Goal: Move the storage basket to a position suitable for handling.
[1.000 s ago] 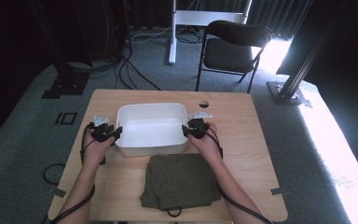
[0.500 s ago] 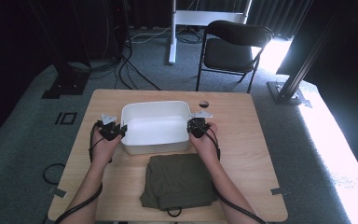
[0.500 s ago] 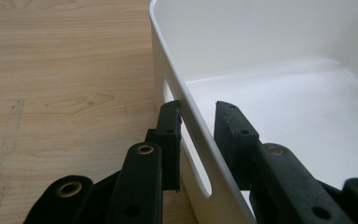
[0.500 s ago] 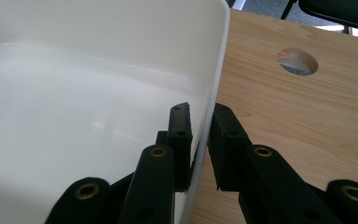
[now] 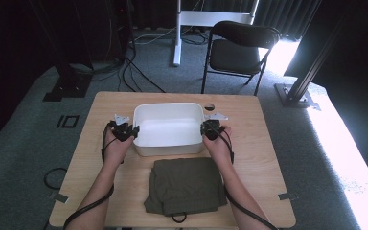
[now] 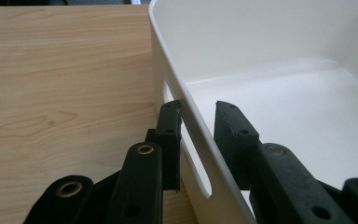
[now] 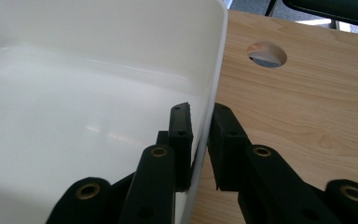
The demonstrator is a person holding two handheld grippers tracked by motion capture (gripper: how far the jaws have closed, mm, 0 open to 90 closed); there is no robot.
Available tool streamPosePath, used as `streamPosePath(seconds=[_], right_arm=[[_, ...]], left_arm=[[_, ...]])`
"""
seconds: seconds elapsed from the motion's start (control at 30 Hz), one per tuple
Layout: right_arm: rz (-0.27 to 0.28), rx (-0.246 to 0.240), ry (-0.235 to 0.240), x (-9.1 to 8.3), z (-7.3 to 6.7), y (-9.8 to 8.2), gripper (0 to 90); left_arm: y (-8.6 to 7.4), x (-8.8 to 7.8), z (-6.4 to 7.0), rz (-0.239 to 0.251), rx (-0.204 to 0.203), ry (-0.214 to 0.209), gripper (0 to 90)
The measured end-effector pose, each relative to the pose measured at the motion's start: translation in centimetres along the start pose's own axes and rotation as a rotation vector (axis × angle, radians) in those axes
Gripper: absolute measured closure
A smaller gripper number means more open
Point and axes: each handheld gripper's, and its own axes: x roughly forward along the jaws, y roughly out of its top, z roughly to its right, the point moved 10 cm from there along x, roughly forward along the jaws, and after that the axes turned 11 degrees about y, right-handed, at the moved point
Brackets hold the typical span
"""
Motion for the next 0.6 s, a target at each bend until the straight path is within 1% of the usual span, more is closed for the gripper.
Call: streamPosePath(seconds=[0.13,0.27,0.6], right_arm=[[0.000,0.016,-0.008,-0.3,0.8,-0.1,80.5],[0.003,0.021,-0.016,-0.6,1.6,-0.2,80.6],[0.001,0.038,-0.039,-1.5,3.4,-0.6,80.8]], left_arm=[[0.2,0.3,0.8,-0.003,0.014,-0.002,73.5],[0.5,0.6,1.6,-0.001,0.012,-0.012,73.5],[1.0,1.3,3.6,0.000,0.029,-0.028,73.5]])
